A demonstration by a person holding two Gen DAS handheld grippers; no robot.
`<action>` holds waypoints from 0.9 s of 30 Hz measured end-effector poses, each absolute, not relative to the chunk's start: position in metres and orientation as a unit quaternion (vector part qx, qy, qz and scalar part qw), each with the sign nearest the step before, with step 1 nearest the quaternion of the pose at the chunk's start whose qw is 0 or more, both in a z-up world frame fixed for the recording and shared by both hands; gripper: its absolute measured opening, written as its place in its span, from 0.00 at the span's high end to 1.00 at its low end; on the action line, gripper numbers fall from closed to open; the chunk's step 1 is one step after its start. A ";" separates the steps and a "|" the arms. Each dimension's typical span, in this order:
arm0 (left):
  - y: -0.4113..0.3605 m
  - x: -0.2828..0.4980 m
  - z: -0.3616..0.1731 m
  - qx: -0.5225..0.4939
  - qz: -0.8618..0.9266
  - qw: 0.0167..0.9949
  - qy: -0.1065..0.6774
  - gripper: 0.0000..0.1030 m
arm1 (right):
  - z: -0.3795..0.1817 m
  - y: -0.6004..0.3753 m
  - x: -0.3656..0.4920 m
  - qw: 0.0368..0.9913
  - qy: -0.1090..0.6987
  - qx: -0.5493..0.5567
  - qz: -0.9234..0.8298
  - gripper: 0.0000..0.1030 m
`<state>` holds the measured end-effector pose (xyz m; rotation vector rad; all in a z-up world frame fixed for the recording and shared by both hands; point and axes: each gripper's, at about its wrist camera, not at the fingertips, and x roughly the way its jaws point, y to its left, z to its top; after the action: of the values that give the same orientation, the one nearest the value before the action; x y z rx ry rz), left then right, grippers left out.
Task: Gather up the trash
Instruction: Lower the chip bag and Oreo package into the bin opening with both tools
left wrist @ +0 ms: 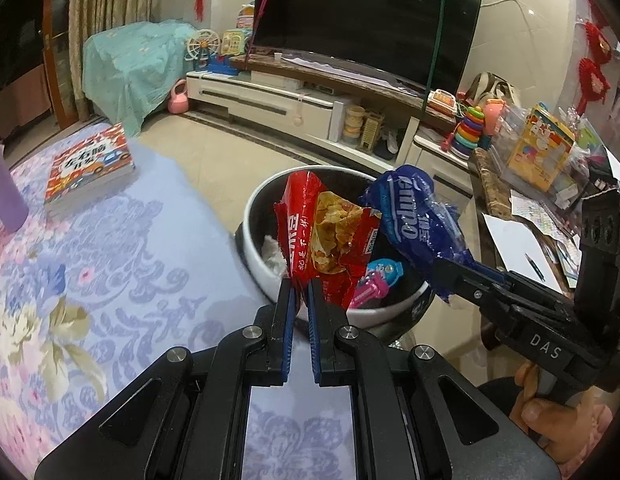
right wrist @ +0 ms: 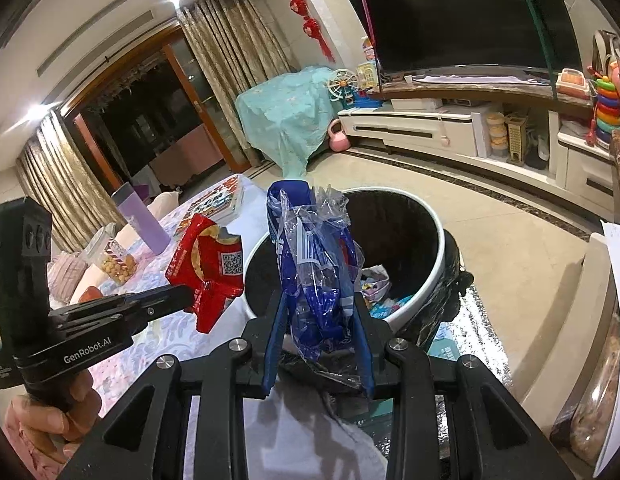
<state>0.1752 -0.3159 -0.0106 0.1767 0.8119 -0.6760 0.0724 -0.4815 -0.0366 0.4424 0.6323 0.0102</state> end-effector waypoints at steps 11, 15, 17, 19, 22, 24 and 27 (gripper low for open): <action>-0.339 0.188 -0.009 0.101 -0.328 0.856 0.387 0.94 | -0.034 -0.493 0.085 0.926 0.315 0.208 -0.002 0.69; -0.345 0.195 -0.011 0.103 -0.327 0.854 0.391 0.94 | -0.032 -0.497 0.089 0.926 0.316 0.206 -0.002 0.69; -0.347 0.197 -0.012 0.104 -0.326 0.854 0.393 0.94 | -0.031 -0.498 0.090 0.926 0.316 0.204 -0.003 0.69; -0.351 0.200 -0.013 0.104 -0.326 0.852 0.395 0.94 | -0.030 -0.499 0.092 0.926 0.319 0.204 -0.003 0.69; -0.355 0.203 -0.016 0.107 -0.326 0.851 0.398 0.94 | -0.031 -0.499 0.095 0.925 0.322 0.203 -0.003 0.69; -0.358 0.205 -0.018 0.108 -0.325 0.850 0.401 0.94 | -0.032 -0.501 0.097 0.924 0.325 0.202 -0.004 0.69; -0.361 0.207 -0.021 0.110 -0.324 0.848 0.404 0.94 | -0.032 -0.506 0.102 0.923 0.328 0.203 -0.005 0.69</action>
<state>0.2072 -0.3607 -0.0215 0.2327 0.8520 -0.6836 0.1018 -0.5057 -0.0325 0.4169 0.6737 -0.0109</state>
